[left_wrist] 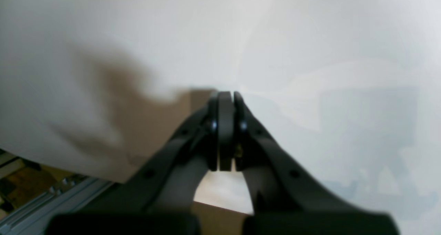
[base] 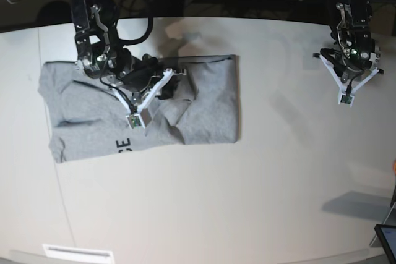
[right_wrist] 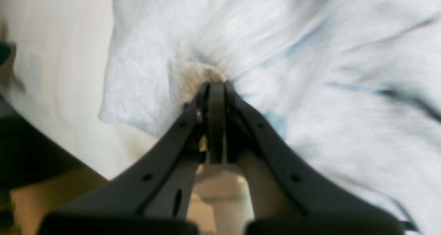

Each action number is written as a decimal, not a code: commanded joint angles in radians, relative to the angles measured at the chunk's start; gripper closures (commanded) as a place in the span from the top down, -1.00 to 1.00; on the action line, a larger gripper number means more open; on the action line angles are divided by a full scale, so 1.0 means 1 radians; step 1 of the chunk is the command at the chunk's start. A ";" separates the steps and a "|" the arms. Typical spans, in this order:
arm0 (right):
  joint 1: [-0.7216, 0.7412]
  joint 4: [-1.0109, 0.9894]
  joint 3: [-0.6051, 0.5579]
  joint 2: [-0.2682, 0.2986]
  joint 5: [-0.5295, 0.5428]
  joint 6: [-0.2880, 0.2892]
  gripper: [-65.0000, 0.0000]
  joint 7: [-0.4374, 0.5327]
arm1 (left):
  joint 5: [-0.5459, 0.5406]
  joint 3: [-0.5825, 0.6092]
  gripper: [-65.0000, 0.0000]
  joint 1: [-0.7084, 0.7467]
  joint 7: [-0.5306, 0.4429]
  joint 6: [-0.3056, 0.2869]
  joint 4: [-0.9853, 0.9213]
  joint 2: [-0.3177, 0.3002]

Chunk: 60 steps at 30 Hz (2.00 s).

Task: Fold the T-shirt properly
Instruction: 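Slide the right gripper along the shirt's edge toward the printed end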

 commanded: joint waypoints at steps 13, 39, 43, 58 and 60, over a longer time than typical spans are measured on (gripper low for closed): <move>-0.022 0.035 0.067 0.000 0.012 -0.050 -0.99 0.007 | 0.014 -0.008 -1.00 -0.009 -0.011 -0.002 0.011 -0.016; -0.131 0.120 0.189 -0.023 0.016 -0.154 -0.99 -0.039 | 0.011 -0.007 -1.00 -0.029 -0.011 -0.002 0.011 -0.016; -0.137 0.133 0.243 -0.036 0.016 -0.154 -0.99 -0.041 | 0.011 -0.007 -1.00 -0.029 -0.011 -0.002 0.011 -0.016; -0.166 0.136 0.244 -0.039 0.018 -0.154 -0.97 -0.048 | 0.010 -0.007 -1.00 -0.052 -0.011 -0.022 0.030 0.016; -0.163 0.140 0.246 -0.039 0.018 -0.154 -0.97 -0.048 | 0.010 -0.007 -1.00 -0.066 -0.011 -0.076 0.048 0.025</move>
